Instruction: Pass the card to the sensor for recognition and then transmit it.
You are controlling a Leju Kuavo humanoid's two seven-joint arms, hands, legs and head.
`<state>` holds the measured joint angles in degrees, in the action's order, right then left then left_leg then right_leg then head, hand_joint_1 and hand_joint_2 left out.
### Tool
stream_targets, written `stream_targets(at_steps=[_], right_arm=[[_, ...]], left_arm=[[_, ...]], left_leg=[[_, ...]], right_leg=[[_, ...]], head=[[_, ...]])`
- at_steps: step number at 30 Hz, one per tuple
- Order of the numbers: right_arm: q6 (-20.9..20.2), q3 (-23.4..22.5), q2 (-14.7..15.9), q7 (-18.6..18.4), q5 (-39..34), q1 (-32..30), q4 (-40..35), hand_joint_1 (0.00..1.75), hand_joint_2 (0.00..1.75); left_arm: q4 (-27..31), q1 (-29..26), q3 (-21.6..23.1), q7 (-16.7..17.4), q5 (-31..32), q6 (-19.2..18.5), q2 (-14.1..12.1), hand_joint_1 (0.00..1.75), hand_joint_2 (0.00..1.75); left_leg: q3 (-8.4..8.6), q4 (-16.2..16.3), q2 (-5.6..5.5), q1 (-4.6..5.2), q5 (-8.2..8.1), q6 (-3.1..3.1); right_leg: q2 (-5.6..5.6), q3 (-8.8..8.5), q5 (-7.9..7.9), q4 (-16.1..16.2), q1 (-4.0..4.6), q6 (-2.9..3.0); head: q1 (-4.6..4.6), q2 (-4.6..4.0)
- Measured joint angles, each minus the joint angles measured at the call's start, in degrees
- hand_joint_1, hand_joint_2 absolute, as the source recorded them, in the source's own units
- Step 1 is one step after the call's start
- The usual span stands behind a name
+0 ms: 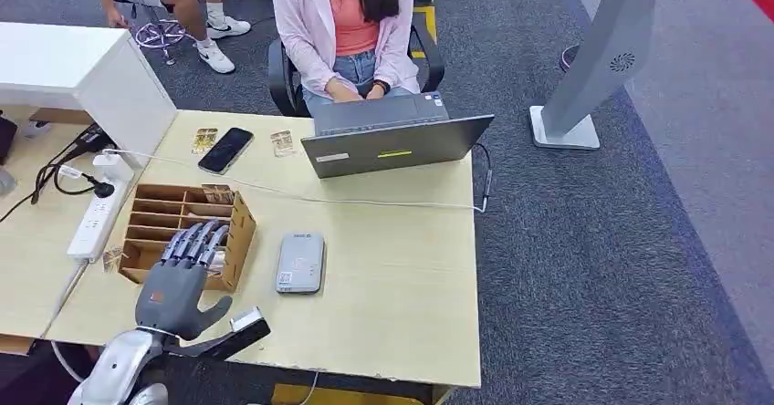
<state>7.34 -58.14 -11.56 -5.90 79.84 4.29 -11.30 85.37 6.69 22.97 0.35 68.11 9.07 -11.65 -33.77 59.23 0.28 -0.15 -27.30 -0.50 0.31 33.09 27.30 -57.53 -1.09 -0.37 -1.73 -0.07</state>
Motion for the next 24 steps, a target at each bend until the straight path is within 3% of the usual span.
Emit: stream_targets(at_steps=[6,24], right_arm=[[-0.13,0.0,0.0,0.07,0.61,0.0,0.0,0.0,0.0],[-0.13,0.0,0.0,0.07,1.12,0.0,0.0,0.0,0.0]], left_arm=[[-2.49,0.82,-0.9,1.56,0.44,0.18,0.0,0.0,1.75],[-5.18,0.88,-3.74,1.69,0.68,0.76,0.55,0.0,1.75]], left_leg=[[0.0,0.0,0.0,0.0,0.0,0.0],[0.0,0.0,0.0,0.0,0.0,0.0]], right_leg=[[0.0,0.0,0.0,0.0,0.0,0.0],[0.0,-0.01,0.0,0.0,0.0,0.0]], head=[[-0.02,0.0],[-0.02,0.0]])
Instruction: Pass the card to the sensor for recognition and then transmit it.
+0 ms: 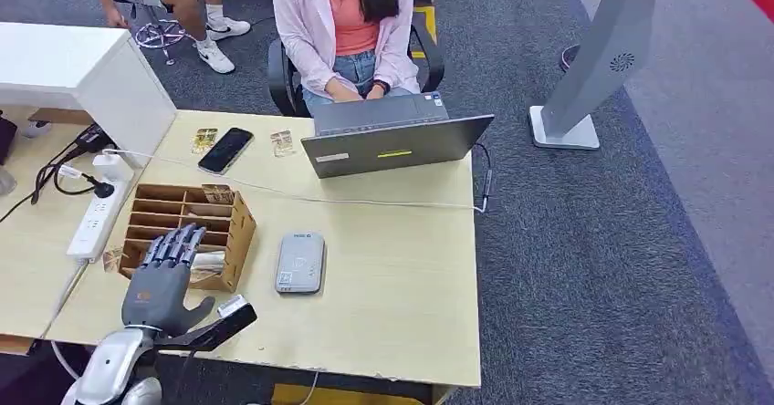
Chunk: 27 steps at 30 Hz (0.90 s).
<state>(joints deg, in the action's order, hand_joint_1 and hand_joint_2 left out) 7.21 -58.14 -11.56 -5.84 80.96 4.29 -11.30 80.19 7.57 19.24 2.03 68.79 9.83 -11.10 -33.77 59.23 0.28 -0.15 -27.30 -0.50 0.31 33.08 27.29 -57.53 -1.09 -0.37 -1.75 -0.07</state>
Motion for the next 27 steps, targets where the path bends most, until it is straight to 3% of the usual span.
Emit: stream_targets(at_steps=[5,27], right_arm=[[-0.02,0.0,0.0,0.0,0.13,0.0,0.0,0.0,0.0],[-0.04,0.04,0.0,0.0,0.68,0.0,0.0,0.0,0.0]], left_arm=[[0.0,-0.49,-2.23,0.09,0.06,2.67,0.35,0.0,1.75],[0.0,-0.88,-4.99,0.0,0.3,2.69,1.27,0.0,1.75]], left_leg=[[0.0,0.0,0.0,0.0,0.0,0.01],[0.0,0.0,-0.01,-0.01,0.0,0.01]], right_leg=[[0.0,-0.01,0.0,0.0,0.0,0.0],[-0.01,-0.01,0.0,0.0,0.0,0.0]], head=[[0.0,0.0],[0.0,0.0]])
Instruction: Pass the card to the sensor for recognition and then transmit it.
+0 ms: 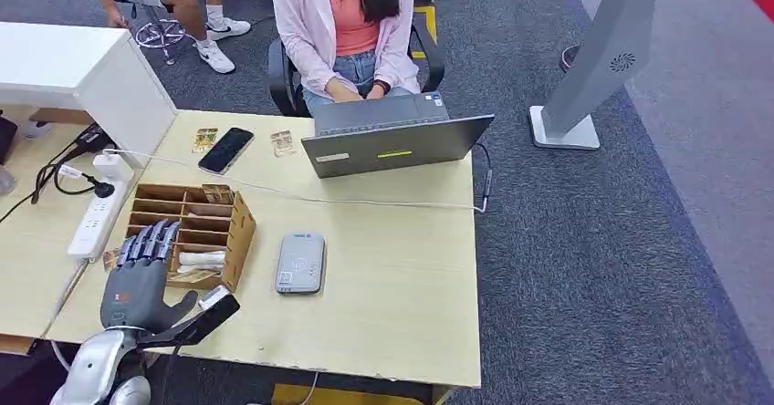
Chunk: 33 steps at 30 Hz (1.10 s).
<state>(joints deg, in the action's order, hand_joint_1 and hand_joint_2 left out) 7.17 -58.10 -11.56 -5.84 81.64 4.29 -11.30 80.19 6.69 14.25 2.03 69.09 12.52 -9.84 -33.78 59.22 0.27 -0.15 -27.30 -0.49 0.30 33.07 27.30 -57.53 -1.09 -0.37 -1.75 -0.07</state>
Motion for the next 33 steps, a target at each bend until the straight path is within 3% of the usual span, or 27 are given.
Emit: stream_targets(at_steps=[21,33], right_arm=[[-0.2,0.13,0.0,0.11,0.55,0.01,0.0,0.0,0.0],[-0.61,0.15,0.0,0.11,0.55,0.02,-0.02,0.0,0.0]], left_arm=[[-0.96,0.74,-0.02,-0.31,0.66,-0.22,0.98,0.0,1.75],[-2.93,1.26,0.0,-0.22,0.83,-2.43,1.46,0.0,1.75]], left_leg=[[0.01,0.0,0.01,0.0,0.0,0.0],[0.01,0.0,0.01,0.0,0.0,0.0]], right_leg=[[0.01,0.01,0.0,0.0,0.0,0.0],[0.01,0.01,0.0,0.0,0.0,0.0]], head=[[0.02,0.0],[0.02,0.0]])
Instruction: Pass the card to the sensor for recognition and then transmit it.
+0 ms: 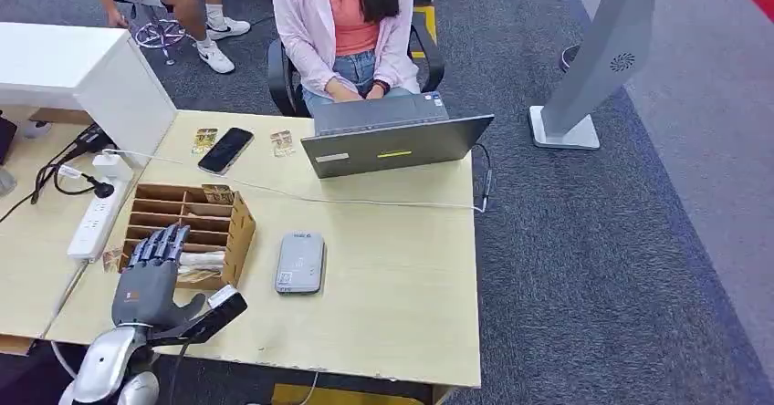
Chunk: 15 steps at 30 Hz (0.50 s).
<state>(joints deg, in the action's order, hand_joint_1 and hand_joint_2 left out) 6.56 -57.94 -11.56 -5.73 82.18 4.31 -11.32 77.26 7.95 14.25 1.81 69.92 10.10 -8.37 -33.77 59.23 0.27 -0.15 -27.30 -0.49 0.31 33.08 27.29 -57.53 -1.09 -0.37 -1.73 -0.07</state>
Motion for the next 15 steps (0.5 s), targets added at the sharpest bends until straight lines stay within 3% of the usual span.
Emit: stream_targets(at_steps=[15], right_arm=[[0.0,0.0,0.0,-0.02,0.2,0.0,0.02,0.0,0.0]], left_arm=[[-0.31,0.22,0.0,0.22,-0.17,-0.52,0.04,0.0,1.75]], left_leg=[[0.0,0.0,0.0,0.0,0.0,0.0]], right_leg=[[0.0,0.0,0.0,0.0,0.0,0.0]], head=[[0.0,0.0]])
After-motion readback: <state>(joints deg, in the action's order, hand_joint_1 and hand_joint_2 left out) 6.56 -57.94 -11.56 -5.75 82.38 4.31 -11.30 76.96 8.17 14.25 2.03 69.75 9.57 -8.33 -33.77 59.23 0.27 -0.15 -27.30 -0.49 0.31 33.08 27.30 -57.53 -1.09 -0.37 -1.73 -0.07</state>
